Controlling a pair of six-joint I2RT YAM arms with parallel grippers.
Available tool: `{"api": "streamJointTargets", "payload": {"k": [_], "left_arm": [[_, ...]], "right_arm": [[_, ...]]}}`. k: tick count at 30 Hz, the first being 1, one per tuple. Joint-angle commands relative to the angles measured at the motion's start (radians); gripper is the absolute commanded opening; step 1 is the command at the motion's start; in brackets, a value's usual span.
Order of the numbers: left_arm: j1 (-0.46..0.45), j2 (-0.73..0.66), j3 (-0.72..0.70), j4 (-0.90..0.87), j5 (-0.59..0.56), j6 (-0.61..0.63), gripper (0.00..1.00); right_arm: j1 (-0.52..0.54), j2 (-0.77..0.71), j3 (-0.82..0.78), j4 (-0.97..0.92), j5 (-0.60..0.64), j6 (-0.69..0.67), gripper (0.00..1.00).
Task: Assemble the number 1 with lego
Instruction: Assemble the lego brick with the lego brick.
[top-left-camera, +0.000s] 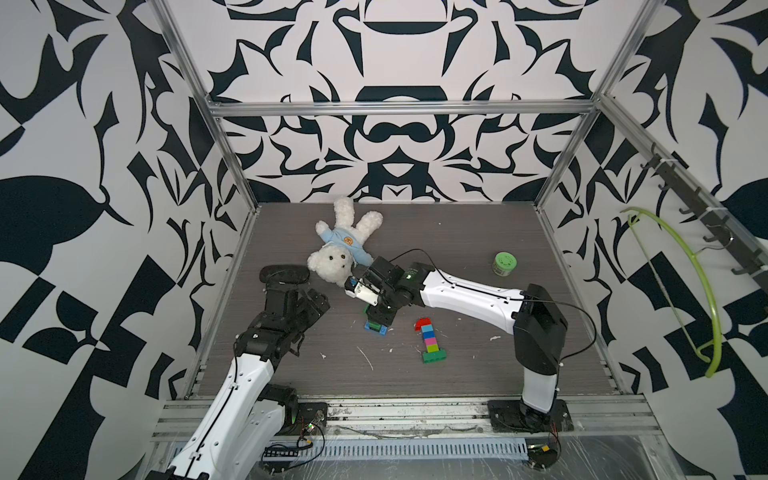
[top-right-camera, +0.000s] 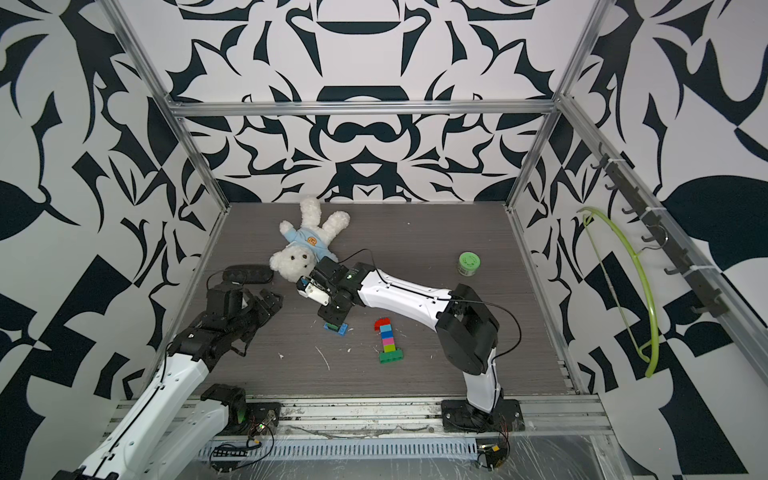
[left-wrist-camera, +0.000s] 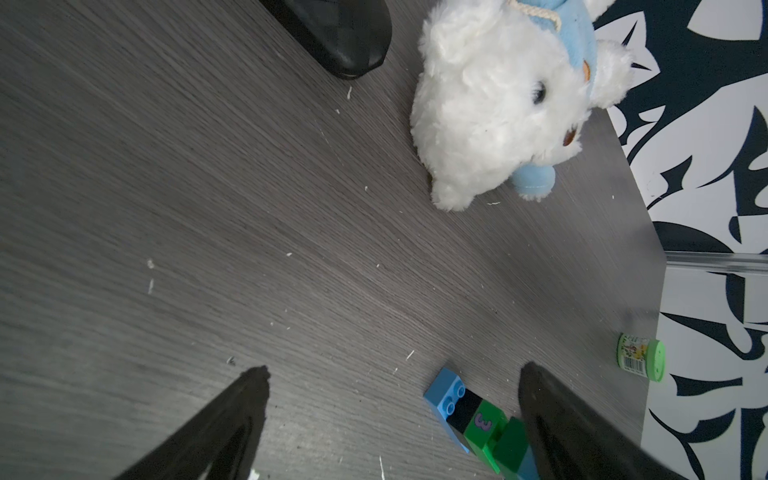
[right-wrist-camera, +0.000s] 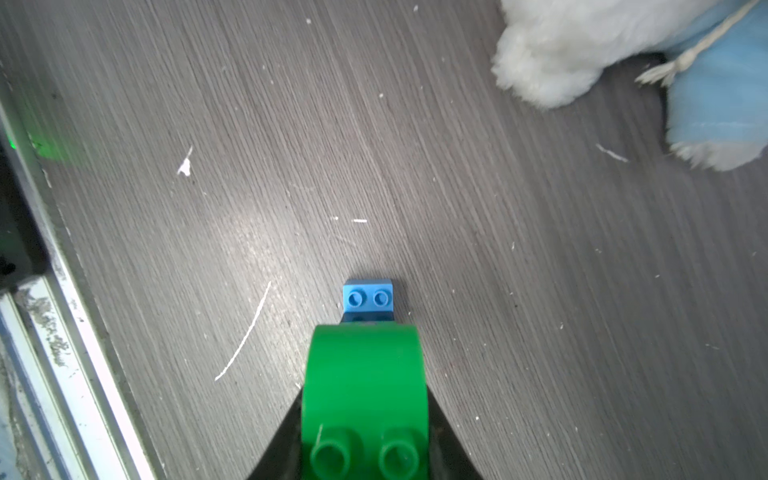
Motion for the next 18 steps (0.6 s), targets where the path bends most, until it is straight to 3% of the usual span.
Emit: {"api": "streamJointTargets", "payload": {"k": [1,10,18], "left_arm": [[0.004,-0.002,-0.008,0.015,0.012,0.016,1.0],[0.004,0.005,-0.012,0.019,0.012,0.017,1.0],[0.004,0.004,-0.019,0.025,0.013,0.016,1.0]], "right_arm": [[0.003,-0.033,-0.012,0.002,0.014,-0.013,0.11],[0.003,-0.012,-0.04,0.008,0.026,-0.018,0.11],[0.001,-0.026,-0.163,0.066,0.014,-0.009,0.1]]}}
